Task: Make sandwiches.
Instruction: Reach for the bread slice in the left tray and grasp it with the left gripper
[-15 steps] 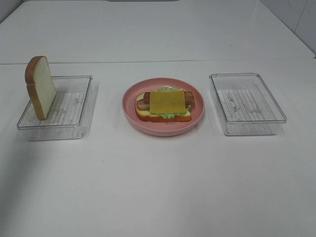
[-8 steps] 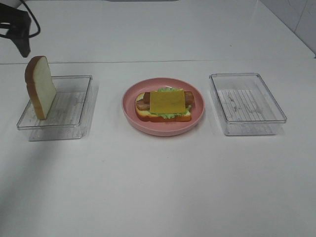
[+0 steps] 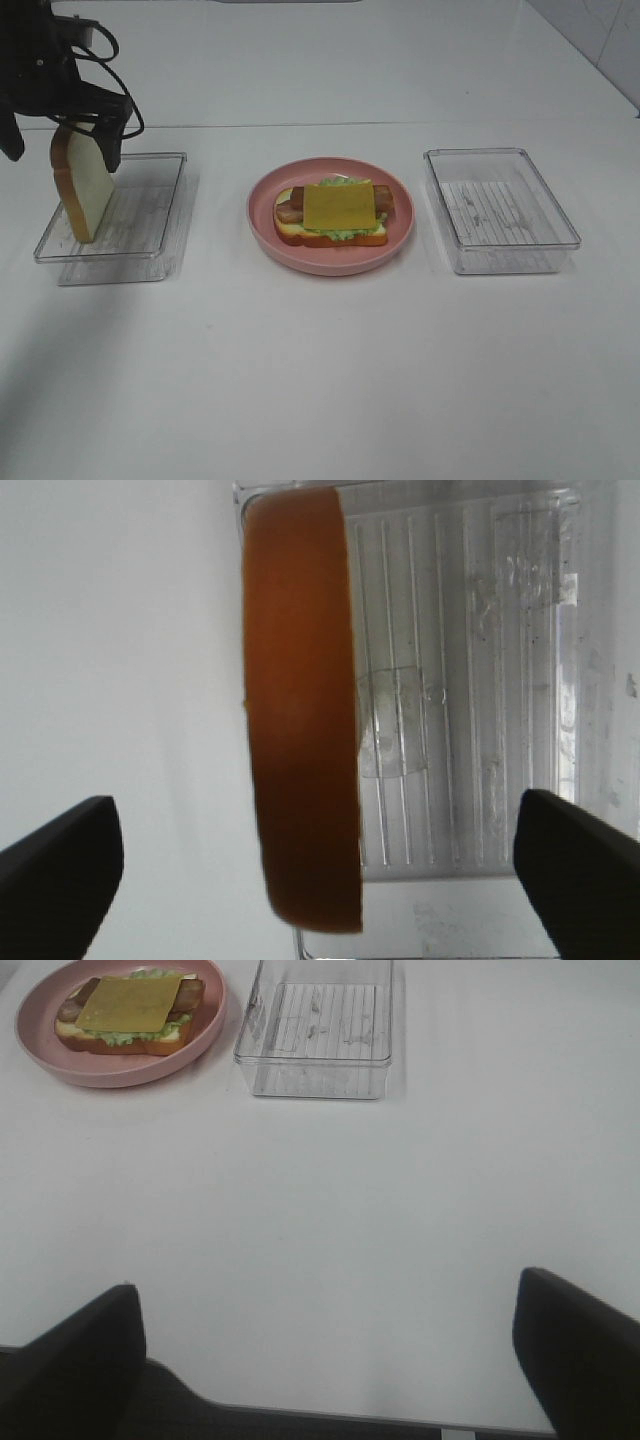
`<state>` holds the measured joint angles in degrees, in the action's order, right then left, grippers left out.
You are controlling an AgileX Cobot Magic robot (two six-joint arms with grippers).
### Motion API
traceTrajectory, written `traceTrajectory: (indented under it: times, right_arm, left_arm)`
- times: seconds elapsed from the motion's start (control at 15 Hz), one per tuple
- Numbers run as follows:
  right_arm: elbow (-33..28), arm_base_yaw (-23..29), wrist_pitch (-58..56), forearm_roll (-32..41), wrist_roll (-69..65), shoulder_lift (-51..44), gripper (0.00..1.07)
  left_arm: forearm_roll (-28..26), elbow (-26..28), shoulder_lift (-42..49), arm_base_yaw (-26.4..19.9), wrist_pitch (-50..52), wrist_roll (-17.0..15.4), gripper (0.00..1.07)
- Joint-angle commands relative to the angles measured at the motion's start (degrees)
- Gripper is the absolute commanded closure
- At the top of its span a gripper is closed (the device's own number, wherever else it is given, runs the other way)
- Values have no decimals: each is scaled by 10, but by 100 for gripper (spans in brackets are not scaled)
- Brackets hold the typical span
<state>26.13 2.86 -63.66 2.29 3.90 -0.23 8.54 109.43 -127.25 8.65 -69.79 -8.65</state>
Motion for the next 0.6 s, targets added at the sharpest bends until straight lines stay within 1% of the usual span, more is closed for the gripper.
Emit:
traceTrajectory:
  times: [0.07, 0.27, 0.4, 0.47, 0.6]
  right_arm:
    - [-1, -1, 4, -2, 5, -17, 11]
    - [-1, -1, 4, -2, 5, -17, 11]
    - [-1, -1, 4, -2, 5, -17, 11]
    - [-1, -1, 4, -2, 5, -17, 11]
    - [-1, -1, 4, -2, 5, -17, 11]
  left_arm:
    - [2, 2, -13, -2, -2, -12, 8]
    - [1, 2, -15, -2, 14, -11, 9]
    - [1, 2, -15, -2, 16, -11, 14]
    - [1, 2, -15, -2, 18, -10, 23]
    - [1, 2, -15, -3, 29, -10, 47]
